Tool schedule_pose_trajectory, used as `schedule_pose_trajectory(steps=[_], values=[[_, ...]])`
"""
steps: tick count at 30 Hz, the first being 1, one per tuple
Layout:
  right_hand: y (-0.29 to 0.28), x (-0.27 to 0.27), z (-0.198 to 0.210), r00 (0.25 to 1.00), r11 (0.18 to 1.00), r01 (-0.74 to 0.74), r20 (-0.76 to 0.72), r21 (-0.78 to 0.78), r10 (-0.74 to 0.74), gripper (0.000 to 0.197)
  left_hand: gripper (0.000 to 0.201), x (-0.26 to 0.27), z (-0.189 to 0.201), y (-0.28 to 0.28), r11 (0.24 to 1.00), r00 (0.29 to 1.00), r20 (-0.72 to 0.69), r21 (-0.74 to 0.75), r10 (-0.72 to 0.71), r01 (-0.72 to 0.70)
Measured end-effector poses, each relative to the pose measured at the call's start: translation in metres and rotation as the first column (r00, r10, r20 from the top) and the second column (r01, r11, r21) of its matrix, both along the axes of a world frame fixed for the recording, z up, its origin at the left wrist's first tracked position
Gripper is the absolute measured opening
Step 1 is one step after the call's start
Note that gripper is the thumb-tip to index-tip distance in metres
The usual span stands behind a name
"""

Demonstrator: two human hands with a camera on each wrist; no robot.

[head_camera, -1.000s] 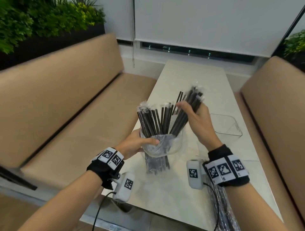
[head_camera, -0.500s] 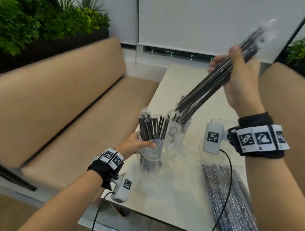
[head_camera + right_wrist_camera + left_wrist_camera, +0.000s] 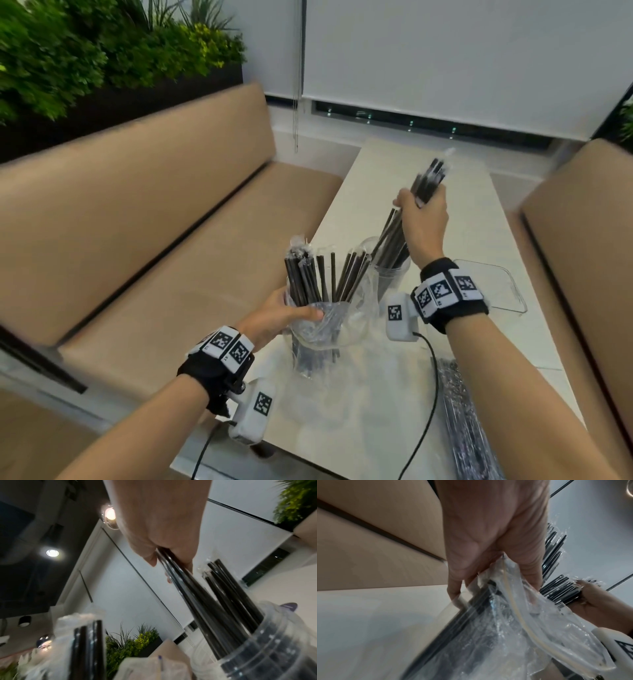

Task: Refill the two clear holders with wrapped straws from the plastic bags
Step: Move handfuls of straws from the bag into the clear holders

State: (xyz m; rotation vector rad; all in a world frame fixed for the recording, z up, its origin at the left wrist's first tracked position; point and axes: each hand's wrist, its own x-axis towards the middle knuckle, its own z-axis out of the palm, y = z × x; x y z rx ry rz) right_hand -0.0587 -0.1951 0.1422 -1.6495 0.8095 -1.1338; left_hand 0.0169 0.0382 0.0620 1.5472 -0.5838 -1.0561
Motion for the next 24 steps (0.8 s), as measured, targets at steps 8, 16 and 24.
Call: schedule_pose_trajectory(steps=[8,16,24], values=[[-0.022,0.002,0.003,0.996,0.986,0.049,-0.067,-0.159,-0.06,0.052,0.04,0.003,-0.002,-0.001,1.0,1.0,-0.01,0.016,0.009,-0.008],[-0.033,-0.004,-0.011,0.83,0.907,-0.176,-0.553,-0.382,-0.072,0.028,0.045,0.009,-0.003,-0.004,1.0,1.0,-0.025,0.013,0.014,-0.014],[0.036,-0.063,0.017,0.972,0.941,-0.052,-0.231,-0.334,-0.029,0.021,0.052,0.016,-0.005,-0.007,0.996,0.996,-0.033,-0.038,0.077,-0.078]])
